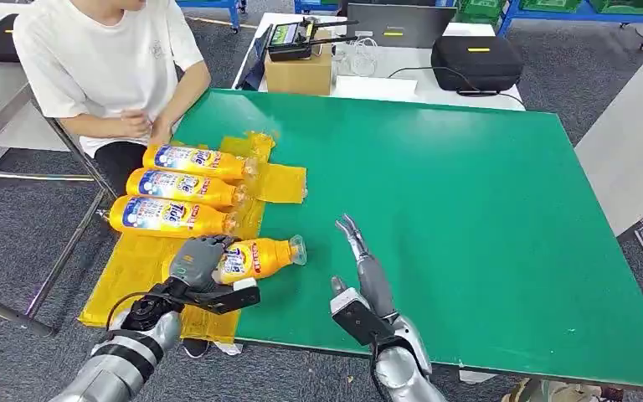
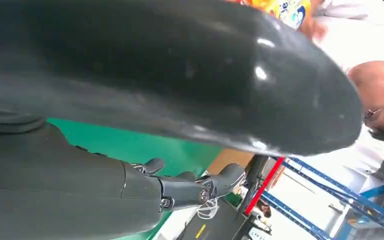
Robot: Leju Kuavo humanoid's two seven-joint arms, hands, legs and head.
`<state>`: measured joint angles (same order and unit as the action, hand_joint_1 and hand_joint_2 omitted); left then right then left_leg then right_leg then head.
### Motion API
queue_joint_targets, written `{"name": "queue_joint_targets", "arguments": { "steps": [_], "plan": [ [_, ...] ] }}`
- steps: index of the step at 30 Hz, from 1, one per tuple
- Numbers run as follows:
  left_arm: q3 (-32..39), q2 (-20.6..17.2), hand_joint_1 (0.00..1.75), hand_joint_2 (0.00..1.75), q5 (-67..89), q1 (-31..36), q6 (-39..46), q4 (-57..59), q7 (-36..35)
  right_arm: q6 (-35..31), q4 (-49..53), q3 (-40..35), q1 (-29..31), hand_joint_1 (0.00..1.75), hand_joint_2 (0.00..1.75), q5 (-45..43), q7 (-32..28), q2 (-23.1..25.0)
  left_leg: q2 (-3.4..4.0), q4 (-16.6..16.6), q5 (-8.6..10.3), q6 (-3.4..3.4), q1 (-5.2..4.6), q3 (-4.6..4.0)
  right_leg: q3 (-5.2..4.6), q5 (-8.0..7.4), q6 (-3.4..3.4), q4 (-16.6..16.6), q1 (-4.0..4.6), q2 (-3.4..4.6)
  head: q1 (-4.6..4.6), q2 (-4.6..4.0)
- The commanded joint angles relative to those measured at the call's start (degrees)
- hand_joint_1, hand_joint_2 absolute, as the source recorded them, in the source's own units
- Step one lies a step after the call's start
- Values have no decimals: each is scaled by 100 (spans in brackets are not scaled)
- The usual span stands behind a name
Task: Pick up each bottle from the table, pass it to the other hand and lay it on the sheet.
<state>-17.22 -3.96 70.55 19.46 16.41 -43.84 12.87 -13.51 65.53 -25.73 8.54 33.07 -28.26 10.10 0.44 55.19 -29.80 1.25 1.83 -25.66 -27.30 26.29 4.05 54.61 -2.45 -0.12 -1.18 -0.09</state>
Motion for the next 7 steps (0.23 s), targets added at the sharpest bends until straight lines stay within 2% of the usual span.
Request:
{"name": "queue_joint_targets", "arguments": {
  "steps": [1, 3, 4, 7],
  "plan": [
    [-327, 21, 0, 175, -334, 13, -653, 1246, -69, -65, -430, 64, 240, 0, 0, -8, -5, -190, 24, -14, 12, -15, 0, -7, -17, -21, -23, -12, 5, 28, 0, 0],
    [-533, -57, 0, 175, -177, -20, -603, 1091, -97, -65, -456, 62, 249, 0, 0, -4, -20, -213, 27, -17, 15, -17, 1, -6, -19, -24, -28, -14, 7, 29, 0, 0],
    [-535, -86, 0, 175, -205, -28, -618, 1055, -94, -60, -474, 67, 263, 0, 0, -9, -27, -214, 9, -14, 13, -13, -6, 9, 2, -14, -21, -6, -1, 14, 2, 0],
    [-452, -108, 0, 175, -523, -92, -628, 810, 82, -75, -510, 84, 274, 0, 0, -23, -68, -205, 19, -5, 10, -11, -2, 10, 1, -16, -19, 3, 1, 23, -2, 0]
  ]
}}
